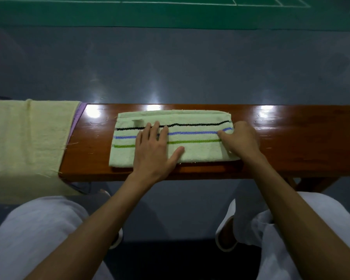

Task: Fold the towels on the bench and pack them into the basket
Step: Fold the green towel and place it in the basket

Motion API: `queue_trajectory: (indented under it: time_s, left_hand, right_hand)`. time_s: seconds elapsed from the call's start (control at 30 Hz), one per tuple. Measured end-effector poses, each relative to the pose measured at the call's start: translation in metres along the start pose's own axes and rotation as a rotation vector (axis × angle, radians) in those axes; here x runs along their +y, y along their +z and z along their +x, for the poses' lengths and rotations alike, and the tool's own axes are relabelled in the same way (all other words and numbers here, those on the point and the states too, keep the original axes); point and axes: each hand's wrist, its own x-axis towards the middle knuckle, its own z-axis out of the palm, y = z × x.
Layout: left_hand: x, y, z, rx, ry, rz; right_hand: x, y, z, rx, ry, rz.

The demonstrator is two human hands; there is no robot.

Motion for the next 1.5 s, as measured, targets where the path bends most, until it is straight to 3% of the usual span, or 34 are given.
queue_trajectory:
  time_s: [0.13,0.27,0.37,0.57,0.7,0.87,1.03,1.23,1.37,1.5]
  left_hand:
    - [0.008,-0.001,0.001,-0.062,-0.002,-0.092]
    - [0.011,-0.015,0.002,-0.117,0.003,-0.489]
    - [0.007,-0.031,0.006,-0.056,-0.039,-0.751]
    - [-0.025,-0.048,0.016,-0.026,-0.464,-1.04]
    - [-0.038,-0.058,0.017,-0.059,-0.598,-1.197]
    - [-0.043,-0.066,0.019,-0.148,-0.645,-1.242]
    - [-0.044,-0.063,0.02,-0.184,-0.677,-1.237]
    - [-0.044,-0.054,0.018,-0.14,-0.578,-1.082]
    - [-0.042,-0.053,0.02,-0.093,-0.626,-1.156]
    - [-0.046,-0.053,0.02,-0.025,-0.682,-1.059]
  right_hand:
    - [0.008,-0.008,0.003,-0.092,-0.013,0.12]
    - [0.017,-0.029,0.01,-0.107,0.02,0.295]
    - [0.022,-0.044,0.013,-0.14,0.077,0.424]
    - [0.011,-0.056,0.012,-0.295,0.275,0.908]
    - [-0.028,-0.045,0.001,-0.319,0.141,1.139]
    - [-0.105,-0.013,-0.028,-0.288,-0.186,0.948]
    - [-0.139,0.025,-0.07,-0.5,-0.467,0.543]
    - [-0.108,0.015,-0.059,-0.301,-0.406,0.588]
    - [-0.086,0.009,-0.047,-0.058,-0.316,0.548]
    - [-0.08,0.007,-0.045,-0.053,-0.25,0.503]
